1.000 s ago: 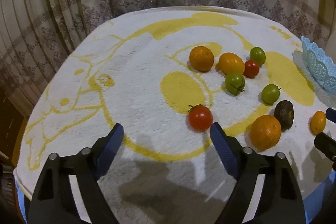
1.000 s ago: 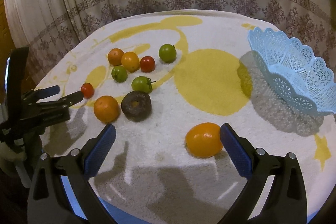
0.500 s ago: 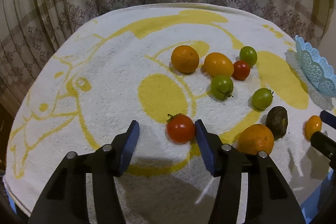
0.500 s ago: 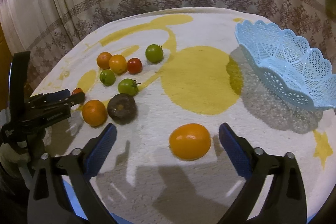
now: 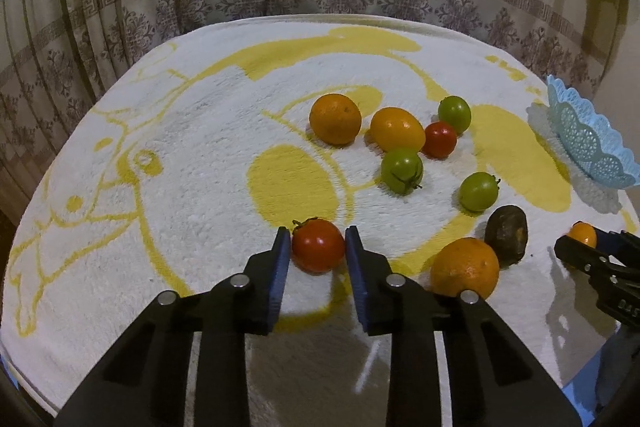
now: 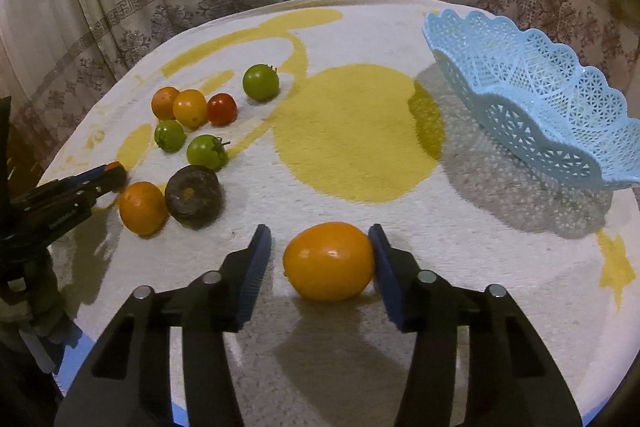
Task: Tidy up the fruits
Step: 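Grasp the red tomato with the left tool while the right tool grasps the orange, then carry both fruits to the blue basket and open both tools to drop them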
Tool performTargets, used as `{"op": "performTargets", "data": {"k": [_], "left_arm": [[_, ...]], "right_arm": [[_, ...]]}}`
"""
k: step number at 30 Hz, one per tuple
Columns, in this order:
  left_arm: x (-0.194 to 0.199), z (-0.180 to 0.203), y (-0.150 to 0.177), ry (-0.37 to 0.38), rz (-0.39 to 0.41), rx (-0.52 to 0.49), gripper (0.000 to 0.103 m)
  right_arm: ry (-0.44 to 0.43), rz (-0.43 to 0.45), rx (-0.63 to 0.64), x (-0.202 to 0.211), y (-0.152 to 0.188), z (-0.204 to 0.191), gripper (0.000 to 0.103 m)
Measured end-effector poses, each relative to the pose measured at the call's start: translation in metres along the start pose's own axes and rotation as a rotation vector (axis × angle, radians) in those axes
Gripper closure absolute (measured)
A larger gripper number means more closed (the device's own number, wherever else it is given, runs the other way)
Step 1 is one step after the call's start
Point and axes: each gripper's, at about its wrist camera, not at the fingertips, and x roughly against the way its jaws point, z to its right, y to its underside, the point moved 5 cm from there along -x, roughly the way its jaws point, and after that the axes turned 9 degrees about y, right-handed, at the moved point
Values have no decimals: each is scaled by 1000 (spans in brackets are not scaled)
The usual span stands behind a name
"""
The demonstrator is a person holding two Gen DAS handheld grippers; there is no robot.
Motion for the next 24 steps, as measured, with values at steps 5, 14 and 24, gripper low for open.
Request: {"op": "performTargets", "data": {"k": [5,14,24], "left_arm": [[8,2,-1,19,20,12,75],[29,12,-13,28,67,-5,75],[55,52,-41,72,139,-78,75]], "right_arm": [[-8,4,-9,4,-2,3,60],[-24,67,-21,30,-15,4,60],[36,196,-132,70,-50,62,60]]}}
